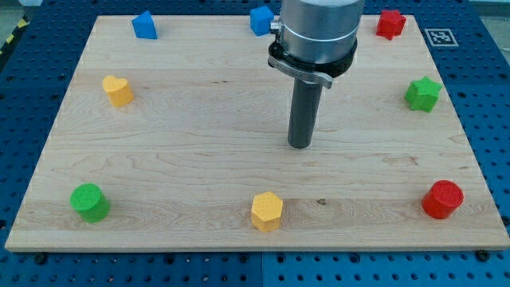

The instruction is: Move your arm diagonally top left to the hexagon

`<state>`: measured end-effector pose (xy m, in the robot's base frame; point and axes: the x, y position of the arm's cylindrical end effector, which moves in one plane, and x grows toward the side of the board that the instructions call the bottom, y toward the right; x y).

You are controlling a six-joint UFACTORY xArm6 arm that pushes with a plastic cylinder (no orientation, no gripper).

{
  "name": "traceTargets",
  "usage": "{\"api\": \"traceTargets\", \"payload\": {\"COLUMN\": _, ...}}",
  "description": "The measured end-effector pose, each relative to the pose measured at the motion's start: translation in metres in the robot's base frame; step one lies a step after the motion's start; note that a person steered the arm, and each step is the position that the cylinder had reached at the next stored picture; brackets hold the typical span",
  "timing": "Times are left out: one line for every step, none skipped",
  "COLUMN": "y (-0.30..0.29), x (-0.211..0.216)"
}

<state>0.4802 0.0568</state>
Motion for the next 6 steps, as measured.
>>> {"api": "traceTargets", "payload": {"y": -0.001, "x": 0.000}}
{"api": "traceTargets", "payload": {"y": -0.012, "x": 0.000}}
{"api": "traceTargets", "payload": {"y": -0.017, "x": 0.000}}
{"api": "traceTargets", "payload": {"y": -0.021, "x": 0.000}}
{"api": "traceTargets", "payload": {"y": -0.021, "x": 0.000}}
{"api": "traceTargets", "payload": {"y": -0.021, "x": 0.000}}
